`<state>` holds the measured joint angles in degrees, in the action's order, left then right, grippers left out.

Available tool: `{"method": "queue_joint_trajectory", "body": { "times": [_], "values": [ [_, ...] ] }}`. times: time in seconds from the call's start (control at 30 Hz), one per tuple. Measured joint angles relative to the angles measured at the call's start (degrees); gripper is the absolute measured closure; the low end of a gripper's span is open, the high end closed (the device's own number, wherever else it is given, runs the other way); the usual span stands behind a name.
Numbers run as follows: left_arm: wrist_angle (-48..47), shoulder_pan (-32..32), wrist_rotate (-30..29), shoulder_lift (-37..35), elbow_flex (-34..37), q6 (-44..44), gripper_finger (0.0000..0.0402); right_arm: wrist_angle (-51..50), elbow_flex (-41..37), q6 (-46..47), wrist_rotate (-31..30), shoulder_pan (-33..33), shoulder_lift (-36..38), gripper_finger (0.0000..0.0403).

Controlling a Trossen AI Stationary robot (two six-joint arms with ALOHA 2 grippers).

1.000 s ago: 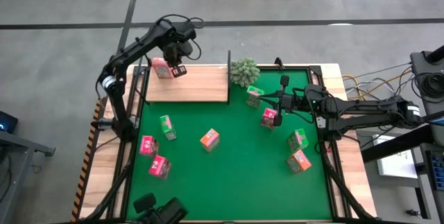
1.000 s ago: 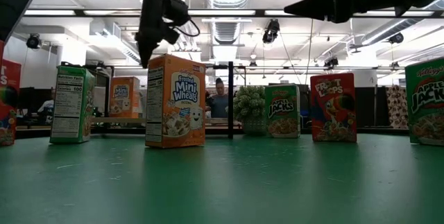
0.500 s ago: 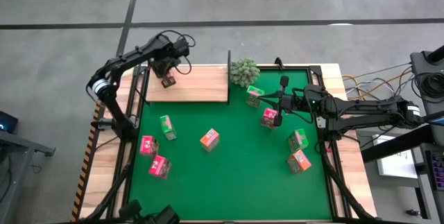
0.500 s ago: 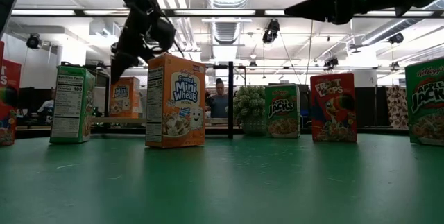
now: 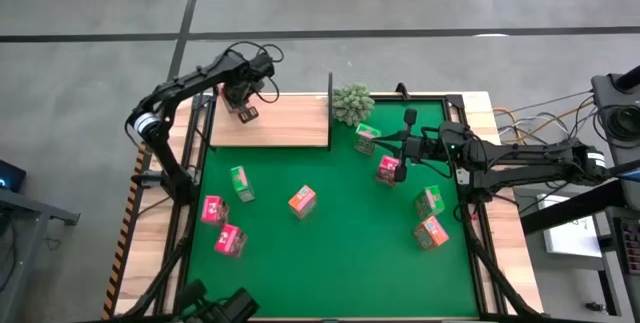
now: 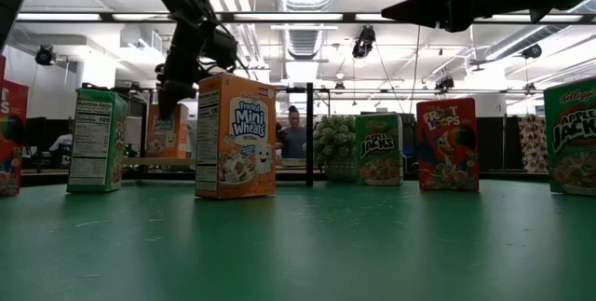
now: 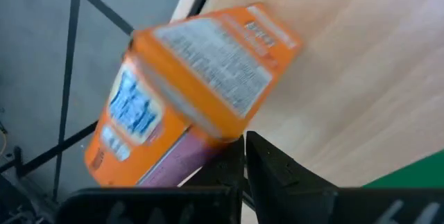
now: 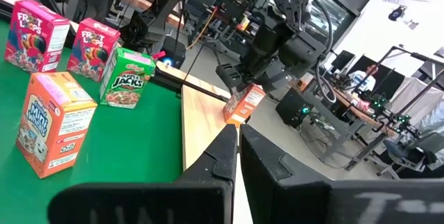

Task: Stack cereal on shelf
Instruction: Put the top orange cereal box on the shelf

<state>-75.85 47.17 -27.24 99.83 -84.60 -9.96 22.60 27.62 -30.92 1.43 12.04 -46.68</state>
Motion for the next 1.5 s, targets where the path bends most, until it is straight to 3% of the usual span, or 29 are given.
{"method": "queue_joint_trajectory", "body": {
  "times": [0.3, 0.83, 1.33, 1.5],
  "values": [
    [0.4, 1.0, -2.2, 0.0, 0.0, 0.2, 0.0402, 0.0, 0.0, 0.0, 0.0, 0.0, 0.0, 0.0394],
    [6.2, 0.9, 0.4, 0.0, 6.4, 3.5, 0.0402, 0.0, 0.0, 0.0, 0.0, 0.0, 0.0, 0.0394],
    [6.5, 0.9, 0.3, 0.0, 6.7, 4.4, 0.0402, 0.0, 0.0, 0.0, 0.0, 0.0, 0.0, 0.0394],
    [5.6, 0.9, -3.3, 0.0, 6.7, 4.5, 0.0402, 0.0, 0.0, 0.0, 0.0, 0.0, 0.0, 0.0394]
  ]
}}
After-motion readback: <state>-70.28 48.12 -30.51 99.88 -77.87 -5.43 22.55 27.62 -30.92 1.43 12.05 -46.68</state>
